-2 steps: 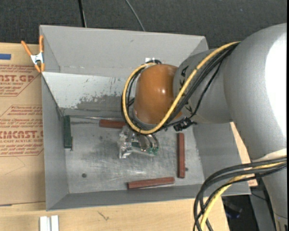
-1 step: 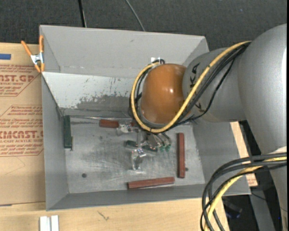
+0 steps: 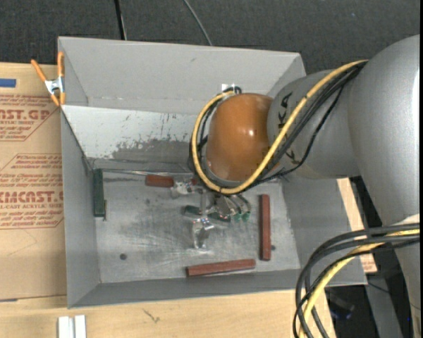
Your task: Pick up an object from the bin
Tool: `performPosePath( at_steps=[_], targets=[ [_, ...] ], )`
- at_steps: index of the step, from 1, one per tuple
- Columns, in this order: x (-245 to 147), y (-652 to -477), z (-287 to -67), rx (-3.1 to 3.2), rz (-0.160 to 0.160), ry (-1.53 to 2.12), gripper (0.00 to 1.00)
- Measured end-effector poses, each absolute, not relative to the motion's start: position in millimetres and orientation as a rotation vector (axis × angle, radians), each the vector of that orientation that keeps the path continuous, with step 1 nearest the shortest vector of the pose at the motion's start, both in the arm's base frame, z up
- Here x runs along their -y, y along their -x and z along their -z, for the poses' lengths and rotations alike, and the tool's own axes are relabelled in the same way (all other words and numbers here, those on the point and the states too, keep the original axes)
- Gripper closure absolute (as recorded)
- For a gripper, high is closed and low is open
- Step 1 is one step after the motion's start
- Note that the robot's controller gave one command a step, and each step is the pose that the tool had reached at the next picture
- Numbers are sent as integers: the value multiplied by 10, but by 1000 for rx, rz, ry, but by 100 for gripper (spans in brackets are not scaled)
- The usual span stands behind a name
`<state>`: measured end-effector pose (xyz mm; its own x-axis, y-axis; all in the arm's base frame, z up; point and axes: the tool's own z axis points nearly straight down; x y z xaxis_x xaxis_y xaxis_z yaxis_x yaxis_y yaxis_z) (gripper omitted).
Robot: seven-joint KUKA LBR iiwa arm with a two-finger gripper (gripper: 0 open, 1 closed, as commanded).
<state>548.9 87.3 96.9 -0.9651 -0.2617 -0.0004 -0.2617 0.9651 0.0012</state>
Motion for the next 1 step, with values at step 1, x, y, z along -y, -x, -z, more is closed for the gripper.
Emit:
performPosePath(
  at_steps=[1],
  targets=[
    [-487, -5648, -734, -3100, 0, 539, 100]
  ],
)
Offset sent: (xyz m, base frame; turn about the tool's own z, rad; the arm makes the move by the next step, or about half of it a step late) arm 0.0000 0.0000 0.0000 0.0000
